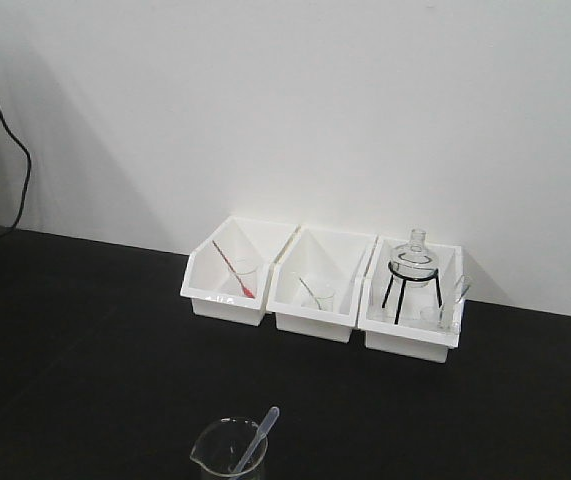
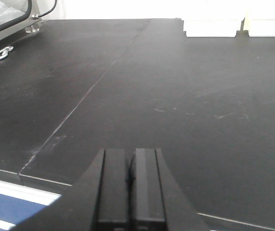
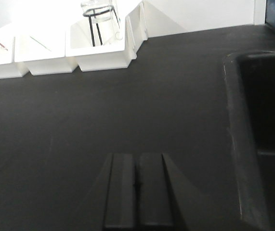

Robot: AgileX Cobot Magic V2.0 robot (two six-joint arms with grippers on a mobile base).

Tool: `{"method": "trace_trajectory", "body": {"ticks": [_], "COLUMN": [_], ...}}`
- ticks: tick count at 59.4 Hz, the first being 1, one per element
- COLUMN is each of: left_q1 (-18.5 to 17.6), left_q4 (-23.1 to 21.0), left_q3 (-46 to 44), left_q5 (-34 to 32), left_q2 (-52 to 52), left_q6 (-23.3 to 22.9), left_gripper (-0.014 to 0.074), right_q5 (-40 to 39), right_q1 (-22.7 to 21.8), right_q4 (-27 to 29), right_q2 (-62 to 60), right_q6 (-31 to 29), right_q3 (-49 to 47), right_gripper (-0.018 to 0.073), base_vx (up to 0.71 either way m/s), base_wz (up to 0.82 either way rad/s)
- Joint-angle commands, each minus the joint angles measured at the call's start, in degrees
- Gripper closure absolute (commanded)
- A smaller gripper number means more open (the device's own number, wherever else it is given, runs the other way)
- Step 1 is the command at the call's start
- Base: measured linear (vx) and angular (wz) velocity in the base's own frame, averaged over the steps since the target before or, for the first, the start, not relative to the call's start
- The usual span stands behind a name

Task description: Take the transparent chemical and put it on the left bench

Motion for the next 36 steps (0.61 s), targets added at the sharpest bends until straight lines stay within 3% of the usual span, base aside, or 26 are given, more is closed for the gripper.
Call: {"method": "trace_trajectory", "body": {"ticks": [1,36], "left_q1": [-0.1,-0.1], "left_q4": [0.0,0.0], "left_q3": [0.9,0.9], "left_q5": [-4.5,-4.5], "left_q2": [-1.1,-1.1], "left_q6": [-0.4,-0.4], "left_gripper": [0.06,0.06], "right_q5": [-4.1,-4.3], "right_q1": [-0.3,-0.3], "right_q4": [-0.1,-0.1], "right_q2": [-0.7,-0.7], "right_q6": [-0.1,-0.1], "right_q3": [0.3,0.3], "right_gripper": [0.0567,0.0567], "base_vx": [0.0,0.0], "base_wz": [0.0,0.0]}}
